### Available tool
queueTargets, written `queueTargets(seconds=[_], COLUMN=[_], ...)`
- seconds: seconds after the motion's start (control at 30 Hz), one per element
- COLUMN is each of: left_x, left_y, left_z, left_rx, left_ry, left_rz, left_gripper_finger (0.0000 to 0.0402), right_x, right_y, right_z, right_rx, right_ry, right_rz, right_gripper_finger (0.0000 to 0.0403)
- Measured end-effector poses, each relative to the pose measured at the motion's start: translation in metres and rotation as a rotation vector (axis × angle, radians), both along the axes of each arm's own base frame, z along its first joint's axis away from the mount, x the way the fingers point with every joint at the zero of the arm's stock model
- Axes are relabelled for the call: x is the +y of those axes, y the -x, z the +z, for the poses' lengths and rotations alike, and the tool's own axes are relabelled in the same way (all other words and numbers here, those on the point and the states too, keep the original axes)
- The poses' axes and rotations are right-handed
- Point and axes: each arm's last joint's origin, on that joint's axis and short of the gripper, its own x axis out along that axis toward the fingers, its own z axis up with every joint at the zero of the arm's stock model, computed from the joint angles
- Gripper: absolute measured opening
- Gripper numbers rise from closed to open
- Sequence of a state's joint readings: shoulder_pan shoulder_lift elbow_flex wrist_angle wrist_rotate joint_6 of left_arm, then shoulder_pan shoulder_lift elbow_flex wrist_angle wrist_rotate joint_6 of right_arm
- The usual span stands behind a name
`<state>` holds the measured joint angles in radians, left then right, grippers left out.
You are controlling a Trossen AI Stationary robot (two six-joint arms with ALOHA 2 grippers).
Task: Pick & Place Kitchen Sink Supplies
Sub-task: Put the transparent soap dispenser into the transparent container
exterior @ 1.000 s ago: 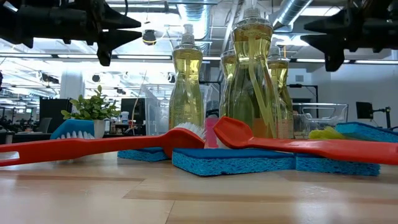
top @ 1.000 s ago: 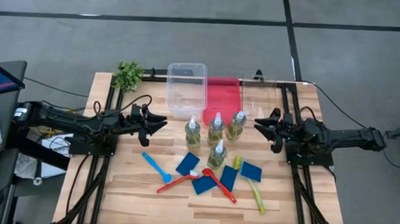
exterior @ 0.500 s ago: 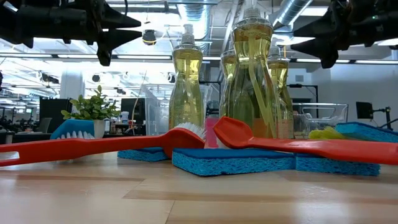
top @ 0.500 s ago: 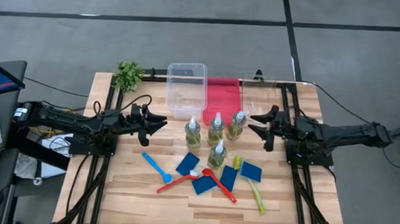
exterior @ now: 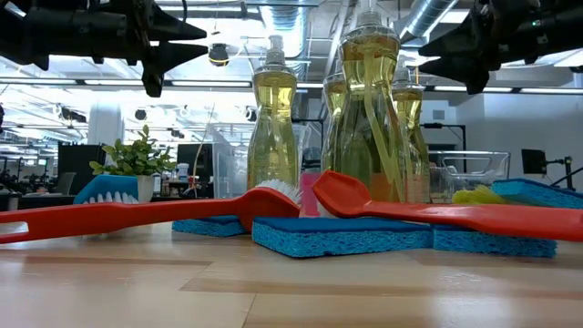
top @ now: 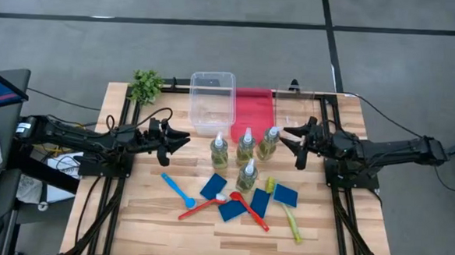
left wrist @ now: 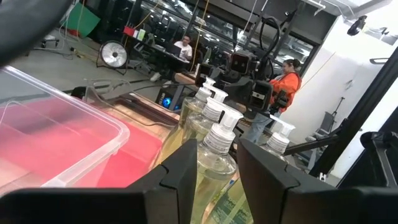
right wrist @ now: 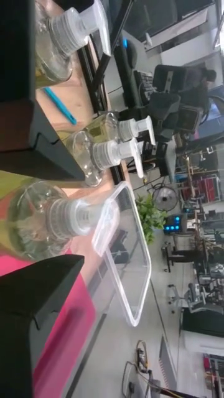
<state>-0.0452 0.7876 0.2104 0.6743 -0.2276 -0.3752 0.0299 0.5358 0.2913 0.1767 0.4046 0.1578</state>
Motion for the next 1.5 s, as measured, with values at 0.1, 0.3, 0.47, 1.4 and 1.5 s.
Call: queueTargets(seconds=[0.1, 0.3, 0.47, 1.4, 1.5], left_x=[0.0, 0.0, 0.0, 0.0, 0.0], left_y=[0.0, 0.0, 0.0, 0.0, 0.0], left_z=[0.0, 0.0, 0.0, 0.0, 0.0], left_rx=[0.0, 0.0, 0.0, 0.0, 0.0], left_ry=[0.0, 0.0, 0.0, 0.0, 0.0], left_rz=[0.0, 0.0, 0.0, 0.0, 0.0], left_gripper_finger=[0.0116, 0.0116, 0.0116, 0.0116, 0.0116], right_x=[0.0, 0.0, 0.0, -0.005, -0.007], right_y=[-0.003, -0.009, -0.014, -0.017, -0.019], right_z=[-0.001, -0.003, -0.004, 0.003, 0.002], right_rx=[0.008, 0.004, 0.005, -0.08, -0.075], right_ry=[0.0, 0.0, 0.001, 0.01, 0.011], right_rz=[0.0, 0.003, 0.002, -0.111, -0.127], right_gripper_finger=[0.02, 0.0198, 0.0195, 0.0192, 0.0191])
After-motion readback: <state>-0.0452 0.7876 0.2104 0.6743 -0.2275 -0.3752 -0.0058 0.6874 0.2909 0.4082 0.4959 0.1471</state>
